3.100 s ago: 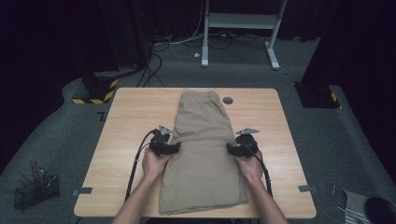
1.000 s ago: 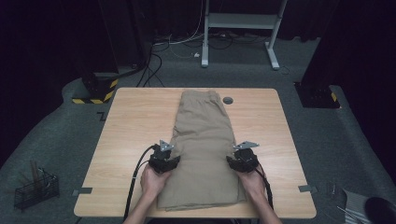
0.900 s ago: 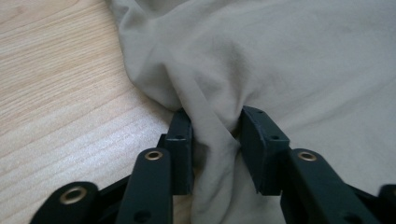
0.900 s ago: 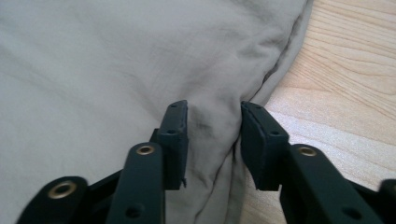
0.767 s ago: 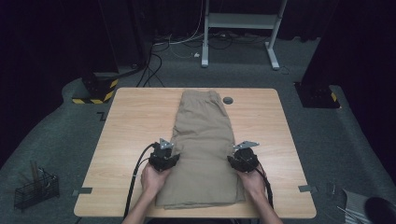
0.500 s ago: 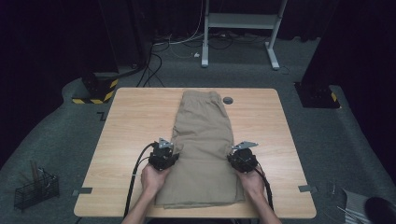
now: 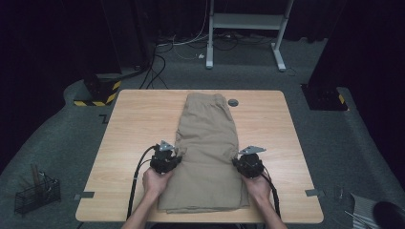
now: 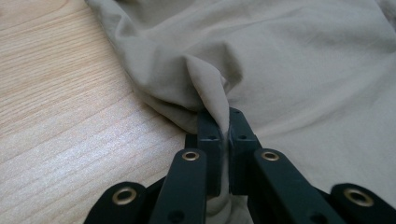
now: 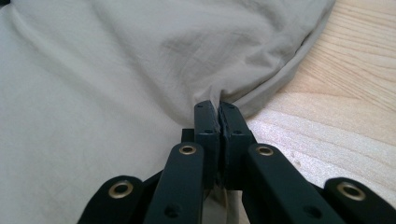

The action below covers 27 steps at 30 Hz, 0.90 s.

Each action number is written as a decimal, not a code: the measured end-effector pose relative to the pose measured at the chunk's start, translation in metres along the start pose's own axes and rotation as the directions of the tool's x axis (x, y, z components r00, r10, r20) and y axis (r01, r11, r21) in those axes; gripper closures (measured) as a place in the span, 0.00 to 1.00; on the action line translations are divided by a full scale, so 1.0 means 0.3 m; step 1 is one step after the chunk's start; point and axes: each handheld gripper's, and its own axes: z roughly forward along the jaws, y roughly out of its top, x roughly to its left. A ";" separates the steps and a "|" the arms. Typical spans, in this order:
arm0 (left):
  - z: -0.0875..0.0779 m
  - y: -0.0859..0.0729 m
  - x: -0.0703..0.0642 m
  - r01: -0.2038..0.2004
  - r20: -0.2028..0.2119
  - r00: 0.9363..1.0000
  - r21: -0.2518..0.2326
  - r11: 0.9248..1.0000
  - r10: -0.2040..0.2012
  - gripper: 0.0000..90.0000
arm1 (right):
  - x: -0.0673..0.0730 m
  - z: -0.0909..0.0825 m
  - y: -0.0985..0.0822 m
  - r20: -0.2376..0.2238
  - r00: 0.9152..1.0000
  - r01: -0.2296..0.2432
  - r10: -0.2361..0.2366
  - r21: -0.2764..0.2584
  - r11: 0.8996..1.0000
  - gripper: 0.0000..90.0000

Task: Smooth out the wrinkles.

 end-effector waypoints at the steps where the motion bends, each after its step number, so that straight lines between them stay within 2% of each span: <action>1: -0.005 0.001 0.000 0.006 0.003 1.000 -0.003 1.000 -0.006 0.97 | 0.002 -0.004 0.001 -0.001 1.000 0.002 -0.002 -0.005 1.000 0.97; 4: -0.013 0.001 0.002 0.000 0.002 1.000 -0.007 1.000 0.000 0.97 | -0.001 -0.015 -0.001 -0.016 1.000 0.000 -0.001 -0.031 1.000 0.97; 9: -0.021 0.004 0.006 0.012 0.019 1.000 -0.018 1.000 -0.012 0.97 | -0.004 -0.012 -0.003 -0.023 1.000 -0.006 0.006 -0.034 0.999 0.97; 14: -0.035 0.021 0.007 -0.004 0.024 1.000 -0.029 1.000 0.004 0.97 | -0.007 -0.028 0.003 -0.031 1.000 -0.003 0.001 -0.054 0.999 0.97; 16: -0.042 0.030 0.004 -0.008 0.025 1.000 -0.042 0.999 0.009 0.97 | -0.007 -0.031 0.006 -0.030 0.999 0.012 -0.014 -0.053 0.998 0.97; 21: -0.062 0.034 0.012 0.014 0.050 0.999 -0.070 0.997 -0.011 0.97 | -0.003 -0.054 0.021 -0.030 0.999 0.022 -0.024 -0.062 0.998 0.98; 25: -0.075 0.036 0.019 0.011 0.050 0.999 -0.090 0.996 -0.007 0.97 | 0.007 -0.072 0.037 -0.025 0.999 0.041 -0.043 -0.090 0.995 0.98; 27: -0.085 0.038 0.021 0.024 0.060 0.998 -0.106 0.994 -0.018 0.97 | 0.008 -0.072 0.042 -0.023 0.998 0.051 -0.053 -0.097 0.994 0.98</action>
